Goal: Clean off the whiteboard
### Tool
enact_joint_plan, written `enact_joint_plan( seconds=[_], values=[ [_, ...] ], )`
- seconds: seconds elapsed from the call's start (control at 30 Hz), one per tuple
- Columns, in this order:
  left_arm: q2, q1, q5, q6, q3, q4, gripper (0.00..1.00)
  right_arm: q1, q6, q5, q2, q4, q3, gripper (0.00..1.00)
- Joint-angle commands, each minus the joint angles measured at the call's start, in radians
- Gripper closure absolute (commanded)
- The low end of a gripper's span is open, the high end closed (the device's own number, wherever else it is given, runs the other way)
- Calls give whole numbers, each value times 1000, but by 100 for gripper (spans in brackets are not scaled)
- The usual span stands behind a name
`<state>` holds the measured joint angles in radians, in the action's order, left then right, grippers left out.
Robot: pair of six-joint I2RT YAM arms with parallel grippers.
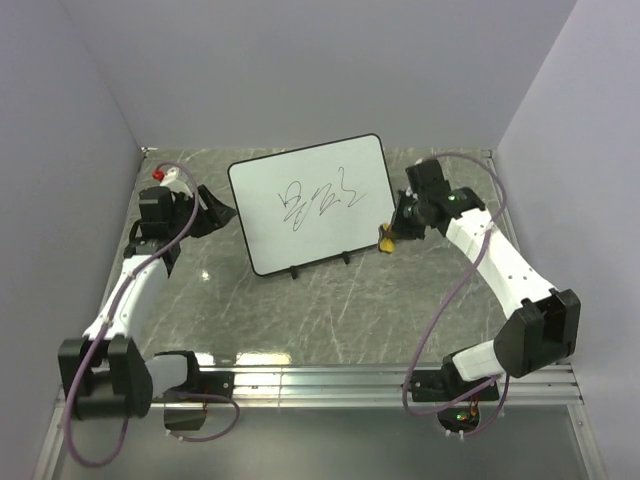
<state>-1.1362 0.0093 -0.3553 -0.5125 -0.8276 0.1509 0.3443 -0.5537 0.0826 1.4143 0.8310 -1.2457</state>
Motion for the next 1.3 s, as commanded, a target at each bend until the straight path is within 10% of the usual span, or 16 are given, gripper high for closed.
enact_joint_plan(
  seconds=[0.0, 0.5, 1.27],
  values=[
    [-110, 66, -249, 2, 5, -244, 34, 4, 43, 57, 15, 92, -176, 100],
    [-562, 113, -602, -101, -203, -599, 43, 5, 86, 180, 463, 220, -742, 100],
    [-651, 32, -723, -268, -104, -889, 73, 213, 28, 273, 604, -88, -834, 100]
  ],
)
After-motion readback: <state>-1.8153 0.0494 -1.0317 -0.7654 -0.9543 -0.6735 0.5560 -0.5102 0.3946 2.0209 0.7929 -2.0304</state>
